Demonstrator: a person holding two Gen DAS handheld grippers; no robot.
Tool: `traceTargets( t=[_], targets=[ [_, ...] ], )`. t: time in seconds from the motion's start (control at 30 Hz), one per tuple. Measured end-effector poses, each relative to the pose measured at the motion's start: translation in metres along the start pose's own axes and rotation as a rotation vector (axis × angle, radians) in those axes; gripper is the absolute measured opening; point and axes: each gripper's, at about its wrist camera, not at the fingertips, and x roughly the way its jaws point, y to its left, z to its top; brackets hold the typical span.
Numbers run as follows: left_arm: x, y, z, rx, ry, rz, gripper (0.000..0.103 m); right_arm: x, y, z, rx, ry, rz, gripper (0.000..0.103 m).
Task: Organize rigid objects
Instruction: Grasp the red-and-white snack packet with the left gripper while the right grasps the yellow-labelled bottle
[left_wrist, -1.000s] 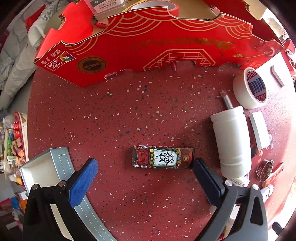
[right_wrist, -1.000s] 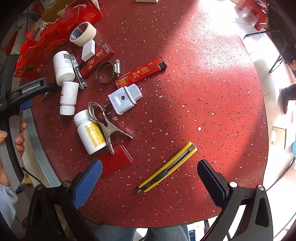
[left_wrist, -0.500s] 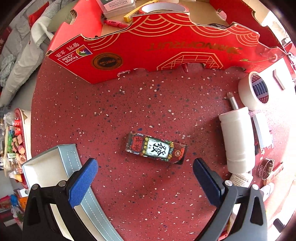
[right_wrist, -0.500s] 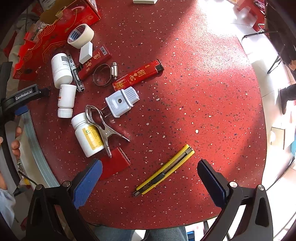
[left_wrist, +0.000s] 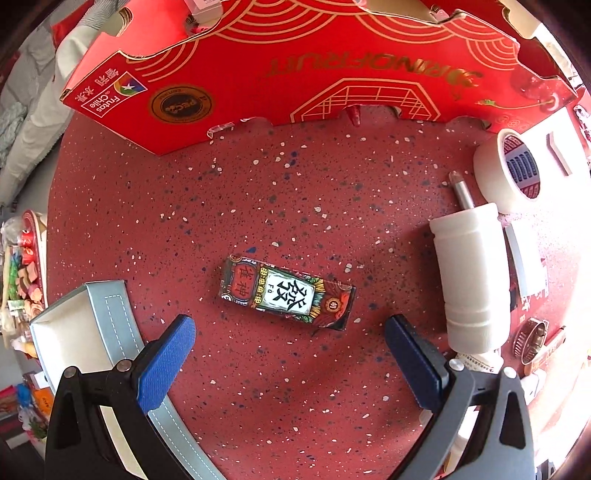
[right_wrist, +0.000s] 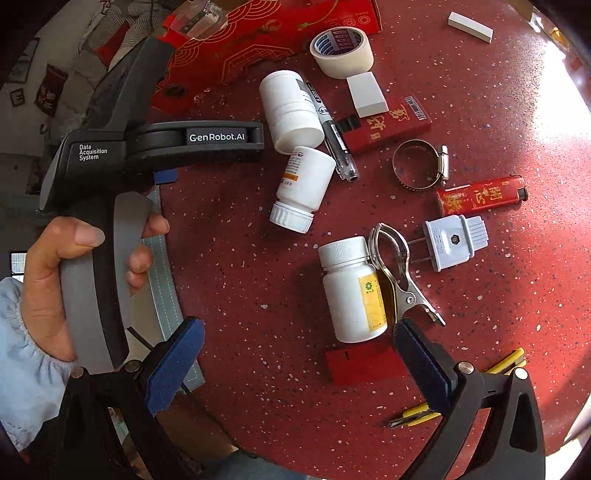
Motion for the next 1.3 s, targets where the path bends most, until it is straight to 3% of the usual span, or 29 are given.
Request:
traceTargets(
  t=[0.13, 0.27, 0.37, 0.43, 0.5, 0.57, 0.77, 0.97, 1.13, 1.23, 1.3],
  targets=[
    [0.007, 0.013, 0.0, -0.012, -0.002, -0.008, 0.103, 0.017, 0.007, 0.003, 0.008, 0.025, -0.008, 0.103],
    [0.025, 0.048, -0.035, -0.036, 0.006, -0.009, 0.103, 0.035, -0.008, 0.014, 0.084, 0.073, -0.042, 0.103],
    [0.036, 0.072, -0.038, -0.042, 0.004, -0.012, 0.103, 0.051, 0.002, 0.021, 0.023, 0.108, -0.049, 0.103],
    [0.042, 0.082, -0.039, -0.044, 0.006, -0.017, 0.103, 0.061, 0.018, 0.021, -0.058, 0.113, -0.118, 0.103],
    [0.04, 0.086, -0.041, -0.045, 0.004, -0.032, 0.103, 0.071, 0.019, 0.022, -0.105, 0.117, -0.268, 0.103],
    [0.038, 0.082, -0.044, -0.039, -0.006, -0.044, 0.103, 0.081, 0.019, 0.025, -0.096, 0.134, -0.317, 0.103],
    [0.044, 0.054, -0.037, 0.005, -0.008, -0.059, 0.103, 0.102, 0.036, 0.021, -0.12, 0.16, -0.373, 0.103],
    [0.055, 0.058, -0.037, 0.03, 0.008, -0.119, 0.103, 0.126, 0.036, 0.056, 0.044, 0.161, -0.338, 0.103],
    [0.058, 0.069, -0.044, 0.031, -0.033, -0.125, 0.103, 0.149, 0.059, 0.082, -0.005, 0.155, -0.388, 0.103],
    [0.051, 0.071, -0.056, 0.027, -0.039, -0.123, 0.103, 0.154, 0.072, 0.085, 0.016, 0.138, -0.376, 0.103],
    [0.046, 0.07, -0.061, 0.02, -0.026, -0.118, 0.103, 0.142, 0.069, 0.07, 0.008, 0.13, -0.382, 0.103]
  ],
)
